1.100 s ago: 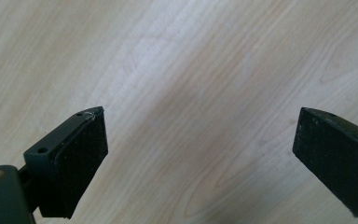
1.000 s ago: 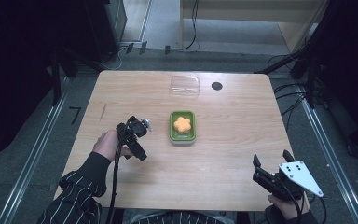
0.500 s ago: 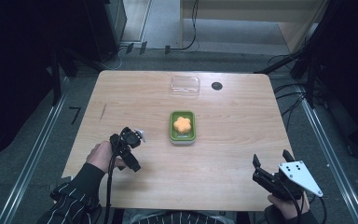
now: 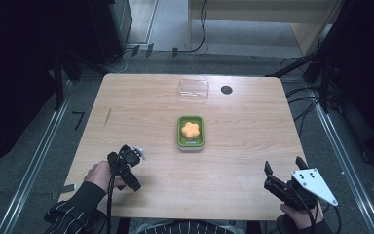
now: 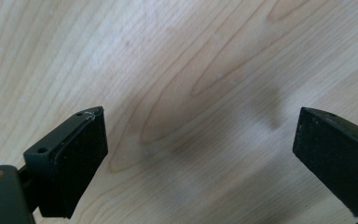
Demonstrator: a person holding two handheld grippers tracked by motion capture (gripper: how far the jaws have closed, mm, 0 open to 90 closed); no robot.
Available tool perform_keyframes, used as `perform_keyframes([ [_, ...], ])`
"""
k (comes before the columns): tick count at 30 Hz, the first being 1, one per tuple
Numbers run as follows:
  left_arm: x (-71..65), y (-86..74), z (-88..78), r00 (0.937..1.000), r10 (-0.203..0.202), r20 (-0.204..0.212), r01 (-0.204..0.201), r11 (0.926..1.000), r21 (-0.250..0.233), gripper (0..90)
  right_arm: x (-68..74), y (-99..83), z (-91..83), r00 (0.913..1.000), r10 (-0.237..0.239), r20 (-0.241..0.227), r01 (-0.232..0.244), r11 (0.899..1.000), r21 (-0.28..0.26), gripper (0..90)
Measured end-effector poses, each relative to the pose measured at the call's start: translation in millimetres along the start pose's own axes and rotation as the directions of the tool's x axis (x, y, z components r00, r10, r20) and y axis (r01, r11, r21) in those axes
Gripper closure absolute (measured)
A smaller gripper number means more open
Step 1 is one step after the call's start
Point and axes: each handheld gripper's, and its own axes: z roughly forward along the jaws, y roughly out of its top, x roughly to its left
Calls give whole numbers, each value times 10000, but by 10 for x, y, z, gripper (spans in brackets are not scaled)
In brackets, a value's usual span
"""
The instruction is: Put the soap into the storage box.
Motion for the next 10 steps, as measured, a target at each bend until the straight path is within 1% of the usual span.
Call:
perform_keyframes([
  [2, 3, -7, 2, 10000, -21, -56, 21, 10000, -28, 30, 0, 0, 0, 10000, -16, -2, 16, 10000, 6, 137],
  [5, 1, 0, 11, 10000, -56, 6, 56, 10000, -56, 26, 0, 0, 0, 10000, -15, 10, 15, 10000, -15, 137],
  [6, -5, 15, 20, 10000, 89, 10, -89, 10000, 11, 26, -3, -2, 2, 10000, 4, 1, -4, 10000, -6, 137],
  [10, -9, 28, 24, 9999, 130, -14, -130, 9999, -8, 21, -13, -5, 6, 10000, 28, 34, -28, 10000, -24, 137],
])
